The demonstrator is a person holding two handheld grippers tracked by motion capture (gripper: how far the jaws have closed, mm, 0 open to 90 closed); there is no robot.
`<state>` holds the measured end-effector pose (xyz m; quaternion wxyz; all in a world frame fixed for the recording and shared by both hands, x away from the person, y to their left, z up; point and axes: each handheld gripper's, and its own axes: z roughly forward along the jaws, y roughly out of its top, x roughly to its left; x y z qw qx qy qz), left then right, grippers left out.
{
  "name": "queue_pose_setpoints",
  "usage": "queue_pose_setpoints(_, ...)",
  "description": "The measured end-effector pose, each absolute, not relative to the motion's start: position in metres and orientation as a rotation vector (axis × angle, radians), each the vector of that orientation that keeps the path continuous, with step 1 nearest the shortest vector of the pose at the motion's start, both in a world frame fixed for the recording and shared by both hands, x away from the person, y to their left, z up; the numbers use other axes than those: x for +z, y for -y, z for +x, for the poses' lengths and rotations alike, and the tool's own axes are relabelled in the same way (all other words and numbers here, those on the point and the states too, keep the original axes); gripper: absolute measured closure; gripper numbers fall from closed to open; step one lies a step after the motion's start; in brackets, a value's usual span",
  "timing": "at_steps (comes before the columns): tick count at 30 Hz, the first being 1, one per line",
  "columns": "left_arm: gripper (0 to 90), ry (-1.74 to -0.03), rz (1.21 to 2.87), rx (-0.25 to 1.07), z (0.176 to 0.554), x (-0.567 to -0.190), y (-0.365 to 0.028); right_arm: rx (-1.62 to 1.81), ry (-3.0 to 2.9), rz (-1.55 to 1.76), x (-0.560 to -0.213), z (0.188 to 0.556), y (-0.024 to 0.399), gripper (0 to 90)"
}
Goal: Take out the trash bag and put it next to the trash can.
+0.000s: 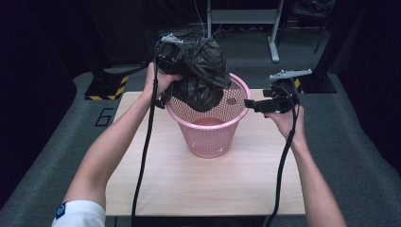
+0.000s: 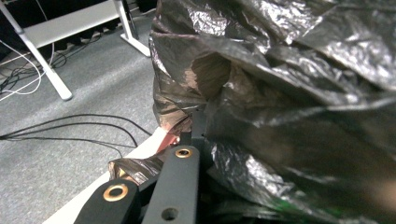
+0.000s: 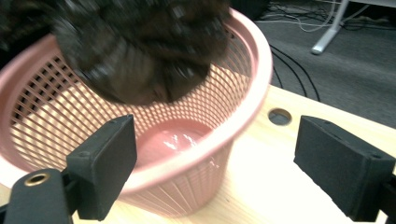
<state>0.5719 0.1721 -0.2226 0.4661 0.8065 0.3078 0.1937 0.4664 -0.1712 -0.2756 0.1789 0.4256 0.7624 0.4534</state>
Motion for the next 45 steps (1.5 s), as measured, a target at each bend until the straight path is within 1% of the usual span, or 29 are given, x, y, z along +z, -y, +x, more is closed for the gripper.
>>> queue_pose_setpoints(5, 85.0, -0.764, 1.925, 0.485, 0.569, -0.211, -0.185, 1.274, -2.1, 1.288, -0.304, 0.463, 0.191, 11.9)
queue_pose_setpoints(11, 85.1, -0.777, 1.866, 0.51, 0.564, -0.201, -0.201, 1.155, -2.04, 1.388, -0.352, 0.46, 0.209, 11.1)
queue_pose_setpoints(12, 85.1, -0.777, 1.866, 0.51, 0.564, -0.201, -0.201, 1.155, -2.04, 1.388, -0.352, 0.46, 0.209, 11.1)
queue_pose_setpoints(13, 85.2, -0.787, 1.848, 0.521, 0.562, -0.199, -0.207, 1.106, -2.032, 1.412, -0.37, 0.46, 0.213, 9.7)
queue_pose_setpoints(15, 85.2, -0.789, 1.843, 0.525, 0.562, -0.198, -0.21, 1.055, -2.022, 1.426, -0.389, 0.46, 0.216, 9.0)
queue_pose_setpoints(16, 85.2, -0.793, 1.835, 0.53, 0.561, -0.196, -0.213, 1.055, -2.022, 1.426, -0.389, 0.46, 0.216, 9.0)
queue_pose_setpoints(19, 85.3, -0.799, 1.804, 0.551, 0.558, -0.192, -0.224, 1.04, -1.999, 1.488, -0.415, 0.461, 0.224, 7.2)
queue_pose_setpoints(20, 85.3, -0.803, 1.796, 0.555, 0.557, -0.191, -0.228, 1.024, -1.976, 1.519, -0.431, 0.461, 0.228, 7.0)
queue_pose_setpoints(21, 85.4, -0.814, 1.785, 0.569, 0.557, -0.189, -0.237, 1.014, -1.972, 1.534, -0.438, 0.461, 0.23, 6.8)
queue_pose_setpoints(22, 85.3, -0.814, 1.785, 0.569, 0.557, -0.189, -0.237, 1.014, -1.972, 1.534, -0.438, 0.461, 0.23, 6.8)
queue_pose_setpoints(24, 85.4, -0.832, 1.75, 0.585, 0.555, -0.186, -0.25, 0.977, -1.973, 1.57, -0.458, 0.461, 0.234, 6.4)
queue_pose_setpoints(25, 85.4, -0.832, 1.75, 0.585, 0.555, -0.186, -0.25, 0.977, -1.973, 1.57, -0.458, 0.461, 0.234, 6.4)
queue_pose_setpoints(26, 85.4, -0.848, 1.729, 0.592, 0.553, -0.185, -0.259, 0.971, -1.974, 1.599, -0.469, 0.461, 0.238, 5.8)
queue_pose_setpoints(28, 85.4, -0.853, 1.722, 0.6, 0.553, -0.185, -0.264, 0.974, -1.967, 1.609, -0.474, 0.461, 0.239, 5.8)
queue_pose_setpoints(29, 85.5, -0.86, 1.714, 0.606, 0.552, -0.184, -0.268, 0.966, -1.961, 1.63, -0.483, 0.46, 0.243, 4.6)
queue_pose_setpoints(30, 85.5, -0.875, 1.697, 0.617, 0.551, -0.184, -0.278, 0.964, -1.956, 1.65, -0.487, 0.46, 0.244, 3.9)
queue_pose_setpoints(35, 85.5, -0.913, 1.662, 0.64, 0.549, -0.185, -0.299, 0.924, -1.951, 1.68, -0.505, 0.459, 0.247, 2.0)
queue_pose_setpoints(36, 85.5, -0.913, 1.662, 0.64, 0.549, -0.185, -0.299, 0.924, -1.951, 1.68, -0.505, 0.459, 0.247, 2.0)
queue_pose_setpoints(41, 85.5, -0.956, 1.631, 0.666, 0.546, -0.189, -0.324, 0.862, -1.946, 1.704, -0.52, 0.461, 0.246, 1.9)
queue_pose_setpoints(45, 85.5, -0.984, 1.616, 0.68, 0.545, -0.192, -0.337, 0.849, -1.937, 1.679, -0.522, 0.46, 0.245, 2.0)
